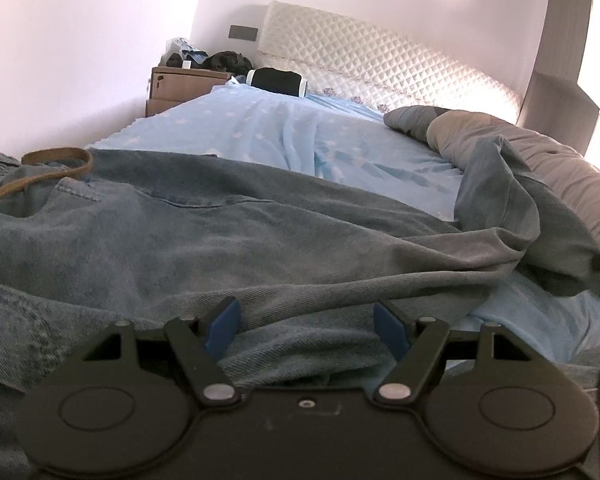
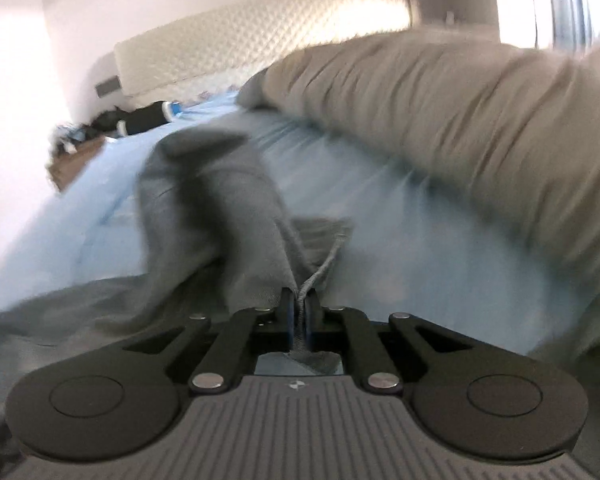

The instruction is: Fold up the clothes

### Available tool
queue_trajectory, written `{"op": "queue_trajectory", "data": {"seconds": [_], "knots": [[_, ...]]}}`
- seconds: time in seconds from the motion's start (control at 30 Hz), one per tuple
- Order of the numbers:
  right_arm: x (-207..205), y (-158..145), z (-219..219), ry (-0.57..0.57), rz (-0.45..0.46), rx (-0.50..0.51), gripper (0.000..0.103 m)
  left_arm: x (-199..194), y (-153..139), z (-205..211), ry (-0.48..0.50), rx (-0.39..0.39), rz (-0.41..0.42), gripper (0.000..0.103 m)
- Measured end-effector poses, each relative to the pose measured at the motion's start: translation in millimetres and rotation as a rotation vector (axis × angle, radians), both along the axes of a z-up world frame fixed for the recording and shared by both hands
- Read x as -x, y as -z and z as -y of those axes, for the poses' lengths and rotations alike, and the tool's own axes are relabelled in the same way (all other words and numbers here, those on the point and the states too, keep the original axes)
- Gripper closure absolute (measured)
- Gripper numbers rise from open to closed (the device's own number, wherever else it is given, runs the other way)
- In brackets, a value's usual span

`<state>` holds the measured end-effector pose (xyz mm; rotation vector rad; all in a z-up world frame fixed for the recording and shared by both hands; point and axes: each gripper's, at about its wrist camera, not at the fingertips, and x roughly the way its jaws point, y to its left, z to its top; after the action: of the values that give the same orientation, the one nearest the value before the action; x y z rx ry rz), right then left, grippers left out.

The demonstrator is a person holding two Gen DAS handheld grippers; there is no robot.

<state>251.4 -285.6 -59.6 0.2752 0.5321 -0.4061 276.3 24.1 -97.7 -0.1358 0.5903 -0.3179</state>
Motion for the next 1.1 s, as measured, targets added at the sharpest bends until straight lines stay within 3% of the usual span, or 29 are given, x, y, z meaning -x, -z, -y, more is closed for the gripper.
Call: {"op": "queue_trajectory", "data": {"seconds": [0.23, 0.37, 0.47, 0.53, 0.57, 0.6, 0.67, 0.73, 0.83, 0.87, 0.97, 1.03, 1.1], "knots": [[-11, -66, 69, 0.111, 0.005, 0.297, 0.098, -1, -1, 0, 0.001, 0.006, -0.002, 0.031], [-15, -94, 109, 0.189, 0.035, 0.362, 0.098, -1, 0, -2, 0.002, 0.018, -0.004, 0.031], [-13, -95, 126, 0.170, 0.019, 0.350, 0.096, -1, 0, -2, 0.003, 0.021, -0.006, 0.031], [-11, -86, 128, 0.125, -0.008, 0.364, 0.091, -1, 0, -2, 0.004, 0.022, -0.006, 0.031], [-9, -82, 125, 0.091, -0.015, 0.380, 0.081, -1, 0, -2, 0.004, 0.022, -0.006, 0.031], [-6, -77, 122, 0.062, -0.016, 0.396, 0.061, -1, 0, -2, 0.004, 0.023, -0.006, 0.031], [3, -69, 114, 0.029, 0.005, 0.422, 0.044, -1, 0, -2, 0.005, 0.025, -0.006, 0.031], [14, -65, 106, 0.004, 0.038, 0.439, 0.044, 0, 1, -2, 0.004, 0.026, -0.006, 0.031], [42, -69, 94, 0.034, 0.144, 0.423, 0.039, 0, 1, -2, 0.005, 0.024, -0.006, 0.030], [52, -70, 91, 0.060, 0.183, 0.395, 0.031, 0, 1, -2, 0.005, 0.023, -0.006, 0.030], [69, -57, 84, 0.000, 0.194, 0.197, 0.029, 0, 1, -2, 0.006, 0.022, -0.005, 0.030], [63, -40, 78, -0.053, 0.132, 0.086, 0.029, 1, 1, -2, 0.007, 0.022, -0.005, 0.030], [48, -20, 76, -0.069, 0.057, 0.036, 0.029, 1, 1, -2, 0.007, 0.021, -0.004, 0.029]]}}
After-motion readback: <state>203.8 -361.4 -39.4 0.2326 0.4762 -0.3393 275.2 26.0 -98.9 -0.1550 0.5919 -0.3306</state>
